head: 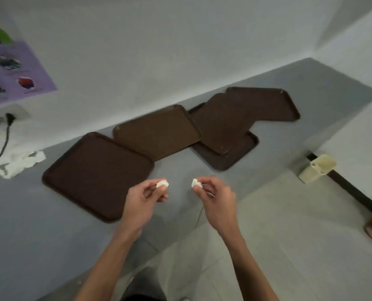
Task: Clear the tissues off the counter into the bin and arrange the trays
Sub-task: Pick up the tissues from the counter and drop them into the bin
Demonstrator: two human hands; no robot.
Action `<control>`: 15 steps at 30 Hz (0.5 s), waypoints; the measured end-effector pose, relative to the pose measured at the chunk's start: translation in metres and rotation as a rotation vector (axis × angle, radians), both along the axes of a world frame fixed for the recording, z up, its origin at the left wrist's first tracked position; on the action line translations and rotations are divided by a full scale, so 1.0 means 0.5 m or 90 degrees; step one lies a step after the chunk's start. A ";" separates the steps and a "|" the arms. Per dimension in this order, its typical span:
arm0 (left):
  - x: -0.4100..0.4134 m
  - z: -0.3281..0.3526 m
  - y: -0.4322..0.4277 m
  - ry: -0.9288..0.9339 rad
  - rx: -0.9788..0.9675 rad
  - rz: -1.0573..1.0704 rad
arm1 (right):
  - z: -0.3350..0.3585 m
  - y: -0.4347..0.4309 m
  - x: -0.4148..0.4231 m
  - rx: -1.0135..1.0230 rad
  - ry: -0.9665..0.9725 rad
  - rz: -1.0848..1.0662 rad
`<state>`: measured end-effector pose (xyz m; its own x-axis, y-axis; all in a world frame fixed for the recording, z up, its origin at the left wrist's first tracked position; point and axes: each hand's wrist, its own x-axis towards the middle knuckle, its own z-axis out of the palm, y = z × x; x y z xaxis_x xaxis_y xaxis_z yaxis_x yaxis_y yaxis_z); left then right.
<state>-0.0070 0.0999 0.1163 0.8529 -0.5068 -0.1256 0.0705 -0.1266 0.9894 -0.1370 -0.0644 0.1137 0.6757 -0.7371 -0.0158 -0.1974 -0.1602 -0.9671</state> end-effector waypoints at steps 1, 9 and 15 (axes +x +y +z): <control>-0.021 0.005 -0.043 -0.001 0.001 -0.025 | 0.006 -0.031 -0.034 0.004 -0.003 -0.026; -0.126 0.012 -0.377 -0.004 0.034 -0.237 | 0.017 -0.263 -0.248 0.000 -0.010 -0.275; -0.181 -0.027 -0.661 -0.049 0.048 -0.383 | 0.003 -0.460 -0.366 0.012 0.009 -0.405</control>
